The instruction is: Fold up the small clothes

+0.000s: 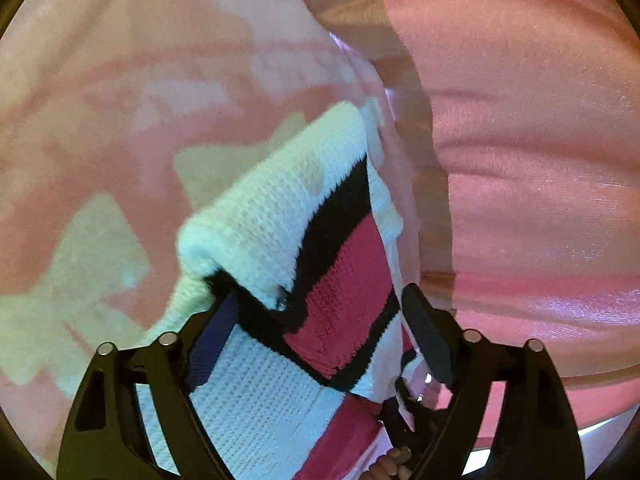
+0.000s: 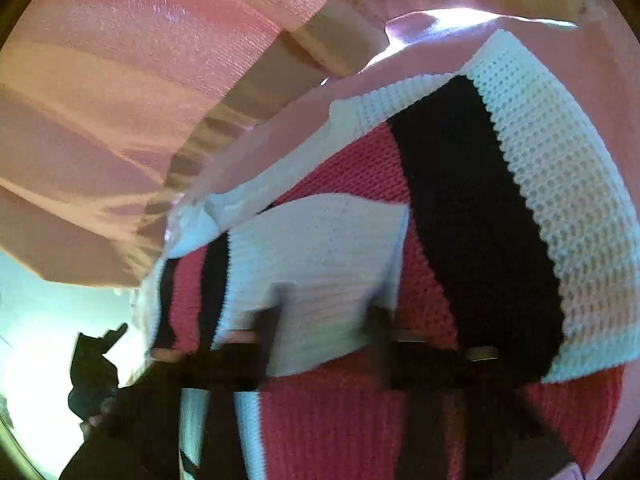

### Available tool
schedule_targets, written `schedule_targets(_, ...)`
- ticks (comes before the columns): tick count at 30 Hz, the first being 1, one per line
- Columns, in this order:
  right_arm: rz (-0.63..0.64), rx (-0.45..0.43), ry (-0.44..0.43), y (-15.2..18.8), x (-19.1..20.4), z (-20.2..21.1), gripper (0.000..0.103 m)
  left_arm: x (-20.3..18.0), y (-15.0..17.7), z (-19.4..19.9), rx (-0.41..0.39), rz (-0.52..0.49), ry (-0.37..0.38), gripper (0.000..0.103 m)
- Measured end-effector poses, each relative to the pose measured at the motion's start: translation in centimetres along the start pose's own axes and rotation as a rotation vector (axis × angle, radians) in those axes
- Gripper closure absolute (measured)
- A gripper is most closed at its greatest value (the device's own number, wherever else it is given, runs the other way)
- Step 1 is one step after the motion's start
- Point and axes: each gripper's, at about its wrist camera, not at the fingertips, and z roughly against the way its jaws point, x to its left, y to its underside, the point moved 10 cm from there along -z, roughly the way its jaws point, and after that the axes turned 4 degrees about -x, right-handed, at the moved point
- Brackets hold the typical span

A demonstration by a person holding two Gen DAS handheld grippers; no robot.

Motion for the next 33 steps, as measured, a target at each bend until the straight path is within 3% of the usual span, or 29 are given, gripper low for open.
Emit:
schedule_targets(2, 0.009, -0.038, 0.000, -0.7, 0.4, 0.6, 0.095, -0.3, 0.3, -0.5, 0.016, 0.001, 0.027, 0.041)
schedule_targets(6, 0.119, -0.175, -0.032, -3.4, 4.0, 5.7, 0.096, -0.9, -0.1, 0.0, -0.026, -0.053, -0.003, 0.042)
schedule_targets(7, 0.154, -0.202, -0.022, -3.9, 4.5, 6.9, 0.096, -1.0, -0.2, 0.1, -0.032, -0.067, -0.009, 0.042)
schedule_targets(9, 0.233, -0.258, 0.092, -4.8, 3.5, 8.7, 0.096, -0.9, -0.1, -0.1, -0.028, -0.084, -0.022, 0.041)
schedule_targets(11, 0.198, -0.227, 0.216, -5.0, -0.7, 7.5, 0.096, -0.2, 0.5, -1.1, 0.000, -0.074, -0.037, 0.041)
schedule_targets(14, 0.101, -0.159, 0.223, -4.4, -4.5, 5.5, 0.096, 0.7, 1.8, -2.4, 0.044, -0.047, -0.044, 0.042)
schedule_targets(19, 0.152, -0.152, 0.243, -4.5, -4.0, 5.9, 0.088, 0.1, 2.6, -0.4, 0.037, -0.042, -0.002, 0.041)
schedule_targets(23, 0.085, -0.111, 0.258, -3.2, -5.6, 5.9, 0.078, 0.9, 2.1, 1.2, 0.007, 0.002, 0.006, 0.040)
schedule_targets(26, 0.020, -0.083, 0.217, -2.4, -6.3, 4.9, 0.075, 0.8, 2.4, 0.8, 0.033, 0.018, 0.028, 0.040)
schedule_targets(29, 0.009, -0.091, 0.192, -2.4, -6.0, 4.8, 0.066, 0.1, 2.8, -0.3, 0.055, 0.021, 0.057, 0.040)
schedule_targets(31, 0.003, -0.096, 0.183, -2.4, -5.8, 4.7, 0.064, 0.2, 2.4, -1.1, 0.043, 0.019, 0.040, 0.041)
schedule_targets(32, 0.009, -0.100, 0.185, -2.4, -5.8, 4.5, 0.064, 0.5, 1.9, -1.5, 0.021, 0.017, 0.024, 0.044)
schedule_targets(33, 0.022, -0.100, 0.192, -2.5, -5.7, 4.3, 0.072, 0.7, 1.3, -1.8, 0.000, 0.011, 0.006, 0.058)
